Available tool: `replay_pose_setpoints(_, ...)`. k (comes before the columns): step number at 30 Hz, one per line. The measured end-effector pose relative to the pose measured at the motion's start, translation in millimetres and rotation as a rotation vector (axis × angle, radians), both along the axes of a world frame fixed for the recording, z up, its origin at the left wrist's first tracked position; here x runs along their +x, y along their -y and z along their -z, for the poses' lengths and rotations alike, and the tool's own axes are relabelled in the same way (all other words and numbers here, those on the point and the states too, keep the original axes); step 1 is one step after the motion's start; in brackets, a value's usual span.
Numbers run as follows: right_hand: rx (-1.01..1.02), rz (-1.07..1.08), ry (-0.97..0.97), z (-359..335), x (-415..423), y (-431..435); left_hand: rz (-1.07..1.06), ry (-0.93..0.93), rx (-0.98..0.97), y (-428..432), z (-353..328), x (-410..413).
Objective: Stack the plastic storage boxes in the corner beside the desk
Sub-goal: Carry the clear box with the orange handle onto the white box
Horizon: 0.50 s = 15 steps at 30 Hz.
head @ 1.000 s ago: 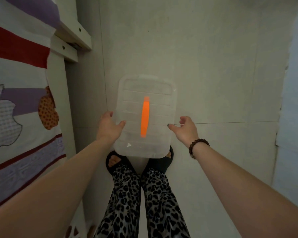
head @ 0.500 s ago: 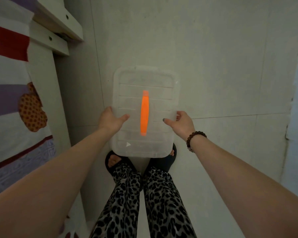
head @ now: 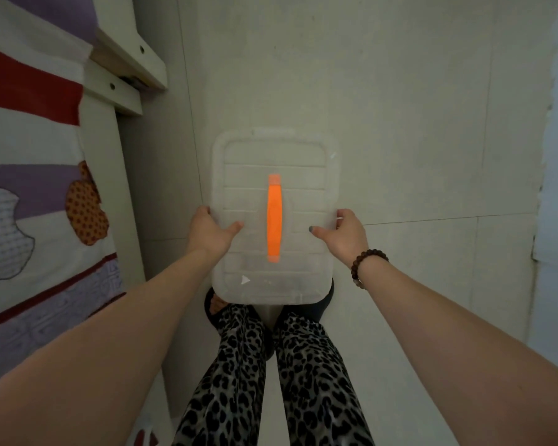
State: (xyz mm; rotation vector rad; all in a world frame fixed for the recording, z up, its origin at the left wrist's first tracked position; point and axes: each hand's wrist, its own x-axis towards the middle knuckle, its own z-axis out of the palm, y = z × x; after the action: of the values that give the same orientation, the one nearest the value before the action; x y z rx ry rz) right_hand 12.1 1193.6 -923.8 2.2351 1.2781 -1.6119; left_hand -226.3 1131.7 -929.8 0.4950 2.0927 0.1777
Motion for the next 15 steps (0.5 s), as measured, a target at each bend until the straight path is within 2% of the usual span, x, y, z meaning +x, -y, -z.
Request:
replay_pose_setpoints(7, 0.077, 0.004, 0.011, -67, -7, -7, 0.020, -0.049, 0.026, -4, -71, -8)
replay_pose_setpoints(15, 0.187, 0.067, -0.022, -167, -13, -11, -0.042, -0.141, 0.148, -6, -175, -4)
